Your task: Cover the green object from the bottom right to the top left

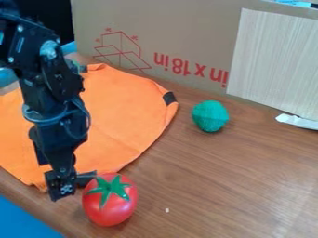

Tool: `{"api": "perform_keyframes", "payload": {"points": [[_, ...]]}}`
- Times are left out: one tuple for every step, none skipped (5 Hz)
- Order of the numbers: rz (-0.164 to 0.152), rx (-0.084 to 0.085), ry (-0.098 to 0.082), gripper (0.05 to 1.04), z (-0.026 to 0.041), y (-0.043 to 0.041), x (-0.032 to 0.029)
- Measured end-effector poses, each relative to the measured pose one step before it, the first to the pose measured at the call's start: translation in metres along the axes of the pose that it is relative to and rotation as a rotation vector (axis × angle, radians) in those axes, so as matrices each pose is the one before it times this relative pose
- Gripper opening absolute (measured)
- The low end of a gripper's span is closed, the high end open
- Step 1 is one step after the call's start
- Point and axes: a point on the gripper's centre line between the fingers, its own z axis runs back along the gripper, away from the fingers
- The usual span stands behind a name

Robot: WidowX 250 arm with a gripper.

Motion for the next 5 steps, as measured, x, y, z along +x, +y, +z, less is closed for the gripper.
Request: {"api": "perform_keyframes", "payload": {"points": [[-0.0014, 0.0035, 0.0018, 1.001, -0.00589, 0.00397, 0.00209], [0.0194, 0.0068, 0.0088, 1.001, -0.00567, 0.00506, 0.00515], [0.0048, 0.0062, -0.0048, 1.001, -0.00336, -0.00147, 0.00827], [0.0142, 0.0138, 0.0025, 1.001, -0.00635, -0.00347, 0.00722], [0.0119, 0.0258, -0.0083, 0.976, -0.00481, -0.00099, 0.00481]]}}
